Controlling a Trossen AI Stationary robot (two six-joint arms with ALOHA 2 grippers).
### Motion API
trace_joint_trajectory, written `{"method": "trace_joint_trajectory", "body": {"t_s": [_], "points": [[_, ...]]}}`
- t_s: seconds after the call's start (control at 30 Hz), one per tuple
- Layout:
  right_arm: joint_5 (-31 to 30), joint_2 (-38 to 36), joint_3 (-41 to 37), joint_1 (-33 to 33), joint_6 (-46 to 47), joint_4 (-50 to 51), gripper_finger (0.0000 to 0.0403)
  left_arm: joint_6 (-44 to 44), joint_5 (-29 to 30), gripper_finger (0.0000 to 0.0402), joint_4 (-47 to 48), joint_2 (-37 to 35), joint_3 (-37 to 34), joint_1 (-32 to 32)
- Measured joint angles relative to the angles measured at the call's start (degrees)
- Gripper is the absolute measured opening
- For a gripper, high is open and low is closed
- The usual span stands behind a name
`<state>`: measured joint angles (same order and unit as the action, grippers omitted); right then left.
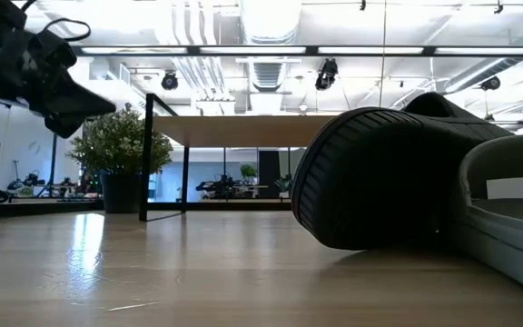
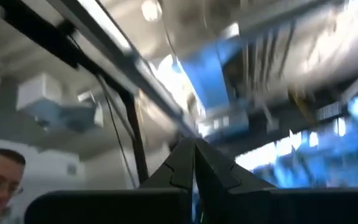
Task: Pick and place slides into the shelf
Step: Put the right black slide on the shelf
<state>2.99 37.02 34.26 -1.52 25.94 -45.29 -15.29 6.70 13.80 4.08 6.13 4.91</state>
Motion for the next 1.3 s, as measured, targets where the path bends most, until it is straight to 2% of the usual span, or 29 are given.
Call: {"method": "trace_joint_trajectory", "body": {"t_s": [0.17,0.33,0.43,0.57,0.63,0.73,0.9,1.0,1.1,1.2,1.3], "points": [[0.53,11.10,14.26,-0.31,10.05,20.50,0.0009,-10.22,0.01,0.0000,-4.46,-0.09,0.00,0.01],[5.02,22.14,25.78,-0.68,19.57,40.41,0.0009,-12.02,0.03,0.0000,-8.35,-0.09,0.00,0.00],[5.82,26.67,32.27,-1.44,23.24,49.98,0.0009,-16.69,0.02,0.0000,-9.75,-0.11,0.00,0.02],[5.41,29.93,41.39,-5.78,28.21,68.94,0.0009,-22.52,-0.98,0.0000,-9.94,0.00,0.00,0.02],[1.63,31.09,46.05,-9.88,31.19,79.00,0.0009,-23.23,-2.35,0.0000,-9.92,0.00,0.00,0.01],[-7.26,32.62,52.10,-17.57,38.15,90.01,0.0009,-23.27,-3.38,0.0000,-9.88,0.02,0.00,0.00],[-24.15,36.90,57.38,-32.04,52.88,99.91,0.0009,-19.34,-3.39,0.0000,-9.88,0.02,0.00,0.00],[-27.96,40.55,59.07,-38.52,63.68,105.68,0.0009,-17.04,-3.39,0.0000,-9.88,0.02,0.00,0.00],[-25.80,45.21,60.56,-43.68,76.09,112.83,0.0009,-14.55,-3.39,0.0000,-9.87,0.20,0.00,0.00],[-18.54,50.57,61.79,-47.39,86.00,120.12,0.0009,-11.49,-3.41,0.0000,-9.90,0.45,0.00,0.00],[-11.10,56.05,62.75,-50.04,90.46,125.37,0.0009,-8.42,-3.41,0.0000,-9.88,0.77,0.00,0.00]]}}
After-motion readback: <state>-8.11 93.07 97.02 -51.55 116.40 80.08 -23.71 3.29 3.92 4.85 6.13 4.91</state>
